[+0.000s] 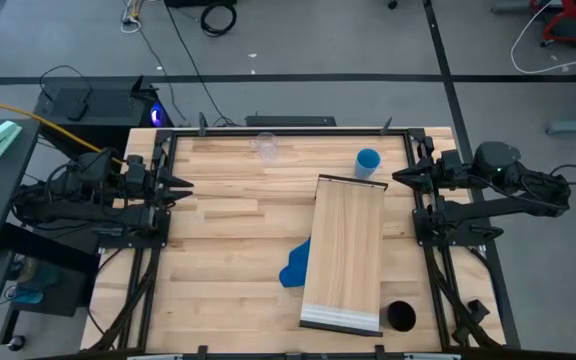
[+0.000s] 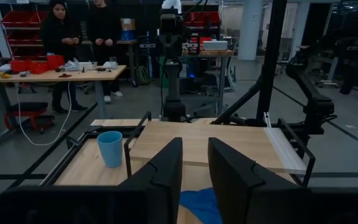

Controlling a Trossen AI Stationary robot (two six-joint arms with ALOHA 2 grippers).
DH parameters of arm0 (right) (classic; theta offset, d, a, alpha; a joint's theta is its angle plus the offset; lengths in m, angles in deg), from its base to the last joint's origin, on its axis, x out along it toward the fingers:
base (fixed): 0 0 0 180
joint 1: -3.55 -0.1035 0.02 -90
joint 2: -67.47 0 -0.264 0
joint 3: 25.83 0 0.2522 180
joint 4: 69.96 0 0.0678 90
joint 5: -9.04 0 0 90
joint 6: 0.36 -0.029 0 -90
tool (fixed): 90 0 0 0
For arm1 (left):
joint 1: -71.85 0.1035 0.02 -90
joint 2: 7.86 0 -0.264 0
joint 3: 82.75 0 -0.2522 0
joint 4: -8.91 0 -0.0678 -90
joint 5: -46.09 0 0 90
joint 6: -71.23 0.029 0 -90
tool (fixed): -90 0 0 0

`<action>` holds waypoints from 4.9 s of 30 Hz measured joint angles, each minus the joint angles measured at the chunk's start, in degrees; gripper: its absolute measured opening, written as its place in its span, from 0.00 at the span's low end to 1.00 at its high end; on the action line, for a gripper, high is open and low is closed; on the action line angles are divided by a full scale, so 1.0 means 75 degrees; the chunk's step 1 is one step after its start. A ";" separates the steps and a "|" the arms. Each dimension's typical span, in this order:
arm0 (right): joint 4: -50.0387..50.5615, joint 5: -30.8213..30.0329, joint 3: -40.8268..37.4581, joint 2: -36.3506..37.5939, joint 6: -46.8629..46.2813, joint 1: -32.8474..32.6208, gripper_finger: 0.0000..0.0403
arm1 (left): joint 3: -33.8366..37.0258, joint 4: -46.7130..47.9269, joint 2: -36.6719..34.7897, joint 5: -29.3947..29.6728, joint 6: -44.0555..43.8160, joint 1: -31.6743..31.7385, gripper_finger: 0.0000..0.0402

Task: Stack small to large cups/mugs on shelf

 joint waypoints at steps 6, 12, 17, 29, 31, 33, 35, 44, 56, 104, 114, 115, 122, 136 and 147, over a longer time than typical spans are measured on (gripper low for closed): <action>-0.0002 0.0000 0.0000 0.0000 -0.0002 0.0000 0.08 | 0.0006 -0.0502 0.0003 0.0002 0.0039 0.0001 0.21; -0.0003 0.0000 -0.0002 0.0000 -0.0003 0.0000 0.08 | 0.0006 -0.2058 0.0003 0.0003 -0.0657 0.0000 0.23; -0.0003 0.0000 0.0000 0.0000 -0.0038 0.0000 0.08 | 0.0006 -0.2893 0.0000 0.0003 -0.1351 0.0000 0.22; -0.1161 -0.0034 -0.0002 -0.0075 -0.2637 0.0002 0.08 | 0.0003 -0.3097 0.0003 0.0651 -0.1909 0.0003 0.19; -0.1489 -0.0088 -0.0002 -0.0079 -0.2603 0.0017 0.08 | 0.0006 -0.3151 0.0003 0.0997 -0.1728 0.0024 0.20; -0.1779 -0.0245 -0.0002 -0.0076 -0.2595 0.0073 0.08 | 0.0006 -0.3202 0.0003 0.1222 -0.1532 0.0052 0.20; -0.1972 -0.0426 -0.0002 -0.0076 -0.2593 0.0149 0.08 | 0.0006 -0.3294 0.0003 0.1299 -0.1321 0.0101 0.19; -0.0438 -0.2063 0.0765 -0.0120 -0.3097 0.0731 0.08 | 0.0000 -0.3115 0.0049 0.2559 -0.0970 0.0479 0.19; 0.5023 -0.2821 0.2799 -0.1133 -0.5013 0.1305 0.09 | 0.0000 -0.1126 0.0592 0.3025 -0.2539 0.0842 0.19; 0.6342 0.1121 0.0075 -0.2014 -0.8758 0.0805 0.08 | 0.0000 -0.0322 0.4134 0.1203 -0.4800 0.0172 0.23; 0.5896 0.0038 -0.0297 -0.2286 -0.9749 0.0069 0.08 | 0.0000 -0.1021 0.4915 0.1204 -0.4745 0.0180 0.22; 0.5876 -0.0058 -0.0297 -0.2363 -0.9787 0.0058 0.08 | 0.0000 -0.1108 0.4996 0.1204 -0.4742 0.0180 0.22; 0.5646 -0.0204 -0.0297 -0.3125 -0.9733 0.0058 0.08 | 0.0001 -0.1188 0.5446 0.1204 -0.4869 0.0180 0.21; 0.4327 -0.0190 -0.0300 -0.4285 -0.9554 0.0058 0.03 | 0.0006 -0.1189 0.5654 0.1233 -0.4939 0.0180 0.21; 0.3124 0.0054 -0.0298 -0.5011 -0.9604 -0.0129 0.01 | 0.0006 -0.1120 0.5654 0.1233 -0.4934 0.0180 0.19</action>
